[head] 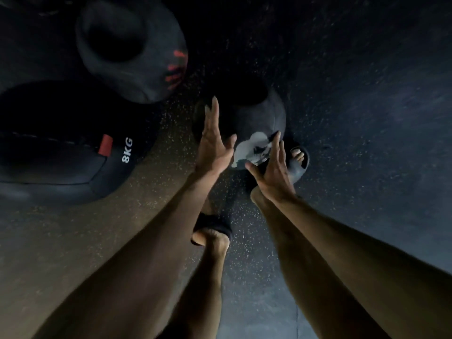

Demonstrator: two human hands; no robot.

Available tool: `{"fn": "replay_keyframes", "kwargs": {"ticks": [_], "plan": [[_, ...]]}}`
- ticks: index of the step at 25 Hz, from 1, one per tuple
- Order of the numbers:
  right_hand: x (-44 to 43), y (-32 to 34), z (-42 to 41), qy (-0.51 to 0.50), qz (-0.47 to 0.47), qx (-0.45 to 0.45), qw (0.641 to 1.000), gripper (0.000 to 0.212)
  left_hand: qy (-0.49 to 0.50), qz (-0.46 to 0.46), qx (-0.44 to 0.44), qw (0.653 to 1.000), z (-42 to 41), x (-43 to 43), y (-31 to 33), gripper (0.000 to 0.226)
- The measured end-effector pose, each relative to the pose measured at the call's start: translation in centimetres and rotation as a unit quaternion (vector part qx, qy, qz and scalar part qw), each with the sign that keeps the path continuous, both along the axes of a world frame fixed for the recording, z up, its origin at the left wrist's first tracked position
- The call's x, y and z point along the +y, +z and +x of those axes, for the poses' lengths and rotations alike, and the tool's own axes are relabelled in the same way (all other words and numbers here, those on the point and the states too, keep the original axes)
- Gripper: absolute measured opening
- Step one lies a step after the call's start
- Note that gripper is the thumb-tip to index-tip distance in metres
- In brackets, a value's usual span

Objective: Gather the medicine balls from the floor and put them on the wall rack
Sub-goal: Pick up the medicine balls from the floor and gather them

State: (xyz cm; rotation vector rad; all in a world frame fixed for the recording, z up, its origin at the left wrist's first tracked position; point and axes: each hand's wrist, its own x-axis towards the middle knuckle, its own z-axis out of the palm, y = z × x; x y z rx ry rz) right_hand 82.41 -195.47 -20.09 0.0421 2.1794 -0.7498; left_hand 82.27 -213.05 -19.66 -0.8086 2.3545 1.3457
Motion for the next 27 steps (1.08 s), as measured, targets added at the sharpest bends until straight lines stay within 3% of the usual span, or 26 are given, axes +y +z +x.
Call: {"fn": "replay_keyframes", "kwargs": {"ticks": [5, 10, 13, 16, 19, 22, 24, 27], "plan": [[-2.3, -0.1, -8.1, -0.053, 0.013, -0.016, 0.998, 0.104, -0.065, -0.095, -0.015, 0.993, -6.4, 0.4, -0.6, 0.086], [-3.7, 0.0, -18.4, -0.089, 0.074, -0.044, 0.992, 0.093, -0.087, -0.142, -0.026, 0.986, -9.5, 2.2, -0.2, 0.102], [-4.1, 0.3, -23.5, -0.118, 0.014, -0.005, 0.993, 0.081, -0.092, -0.146, -0.034, 0.984, -14.1, 1.8, -0.3, 0.104], [-2.9, 1.3, -24.6, -0.034, -0.039, 0.059, 0.997, 0.075, -0.053, -0.134, -0.080, 0.986, -21.0, 0.2, -0.5, 0.091], [-2.6, 1.4, -24.8, 0.068, -0.036, 0.048, 0.996, 0.093, -0.022, -0.106, -0.107, 0.988, -27.4, -2.7, -0.3, 0.078], [-5.3, 1.2, -27.2, 0.082, -0.020, 0.022, 0.996, 0.111, 0.038, -0.073, 0.005, 0.997, -28.5, -5.9, 0.0, 0.067], [-7.4, 1.0, -29.7, 0.066, 0.007, -0.009, 0.998, 0.120, 0.004, -0.092, 0.036, 0.995, -26.9, -6.8, -0.4, 0.074], [-8.8, 0.8, -35.2, 0.018, 0.060, -0.036, 0.997, 0.123, -0.073, -0.073, -0.040, 0.994, -26.4, -7.1, -1.4, 0.086]]}}
